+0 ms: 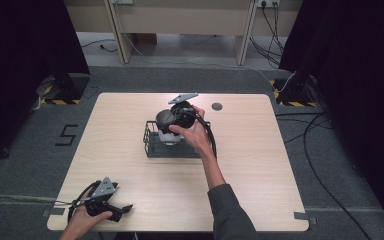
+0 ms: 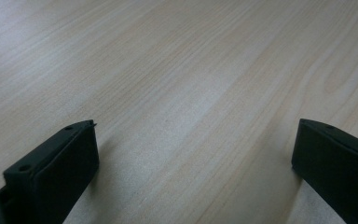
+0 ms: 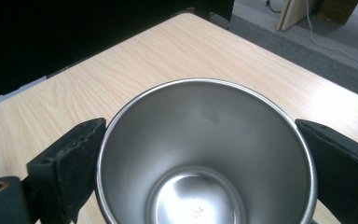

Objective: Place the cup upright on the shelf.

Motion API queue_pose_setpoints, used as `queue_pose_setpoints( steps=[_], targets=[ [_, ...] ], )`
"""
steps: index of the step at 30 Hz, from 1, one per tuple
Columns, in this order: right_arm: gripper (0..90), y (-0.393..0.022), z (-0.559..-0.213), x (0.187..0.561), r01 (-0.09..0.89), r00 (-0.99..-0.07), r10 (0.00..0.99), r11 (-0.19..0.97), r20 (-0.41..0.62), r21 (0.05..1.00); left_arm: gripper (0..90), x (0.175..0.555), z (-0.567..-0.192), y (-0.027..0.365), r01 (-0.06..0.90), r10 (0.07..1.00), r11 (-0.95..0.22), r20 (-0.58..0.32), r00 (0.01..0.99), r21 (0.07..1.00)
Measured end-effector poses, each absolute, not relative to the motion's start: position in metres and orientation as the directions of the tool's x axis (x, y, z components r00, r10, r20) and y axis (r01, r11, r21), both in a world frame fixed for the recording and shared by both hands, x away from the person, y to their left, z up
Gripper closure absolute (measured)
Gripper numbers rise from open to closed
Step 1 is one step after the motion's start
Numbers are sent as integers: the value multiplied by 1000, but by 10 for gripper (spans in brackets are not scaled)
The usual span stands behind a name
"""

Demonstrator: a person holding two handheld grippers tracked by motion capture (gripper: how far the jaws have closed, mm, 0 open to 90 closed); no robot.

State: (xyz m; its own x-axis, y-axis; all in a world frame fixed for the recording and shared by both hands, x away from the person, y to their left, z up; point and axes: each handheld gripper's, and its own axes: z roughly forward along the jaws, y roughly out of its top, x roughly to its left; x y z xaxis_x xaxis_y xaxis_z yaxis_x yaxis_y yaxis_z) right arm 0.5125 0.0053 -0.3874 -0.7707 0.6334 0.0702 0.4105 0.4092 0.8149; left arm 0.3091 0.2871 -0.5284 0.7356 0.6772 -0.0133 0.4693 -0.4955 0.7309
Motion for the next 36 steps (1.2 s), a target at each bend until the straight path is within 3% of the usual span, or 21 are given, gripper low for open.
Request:
queue_pose_setpoints(
  steps=[13,34,36],
  targets=[
    [57,4,-406,511,402,-774,631,433,47,807,0,309,-528,287,470,677,-495,-15,736,731],
    [46,11,-395,506,381,-748,663,455,-21,805,0,309,-528,287,469,676,-496,-13,737,731],
    [80,10,-390,504,369,-747,665,426,-10,826,0,309,-528,287,469,676,-496,-14,737,731]
  ],
)
